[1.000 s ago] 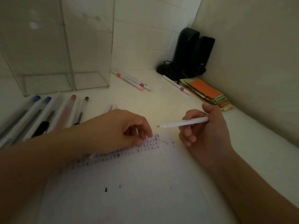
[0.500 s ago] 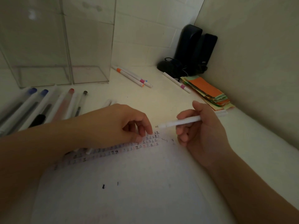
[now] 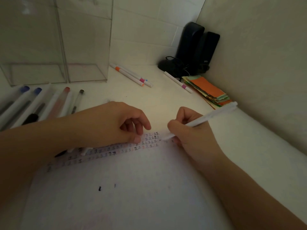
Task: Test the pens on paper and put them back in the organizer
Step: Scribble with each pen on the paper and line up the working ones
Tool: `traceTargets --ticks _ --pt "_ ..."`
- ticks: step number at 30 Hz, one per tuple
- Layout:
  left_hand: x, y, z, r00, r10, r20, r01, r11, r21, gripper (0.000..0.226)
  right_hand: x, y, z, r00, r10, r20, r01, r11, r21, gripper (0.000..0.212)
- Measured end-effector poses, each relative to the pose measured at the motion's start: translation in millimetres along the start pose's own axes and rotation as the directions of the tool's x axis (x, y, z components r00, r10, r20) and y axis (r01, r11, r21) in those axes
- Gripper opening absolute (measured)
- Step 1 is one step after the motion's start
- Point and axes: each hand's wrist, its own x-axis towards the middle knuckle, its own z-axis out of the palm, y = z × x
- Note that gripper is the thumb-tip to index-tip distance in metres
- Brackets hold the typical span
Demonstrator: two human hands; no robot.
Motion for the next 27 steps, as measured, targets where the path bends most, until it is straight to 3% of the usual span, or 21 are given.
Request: traceTargets --ticks 12,27 --pt "0.2 2.2 0.2 0.998 0.054 0.031 -0.058 0.984 0.167 0.025 -2.5 0.5 7.8 0.995 -0.098 -0.031 0.094 0.989 -0.110 0.030" --pt "0.7 -0.1 0.8 0.998 0.057 0.022 -0.060 0.984 0.165 0.020 -1.6 0.2 5.9 0.994 -0.111 -0.022 0.107 0.985 -0.138 0.036"
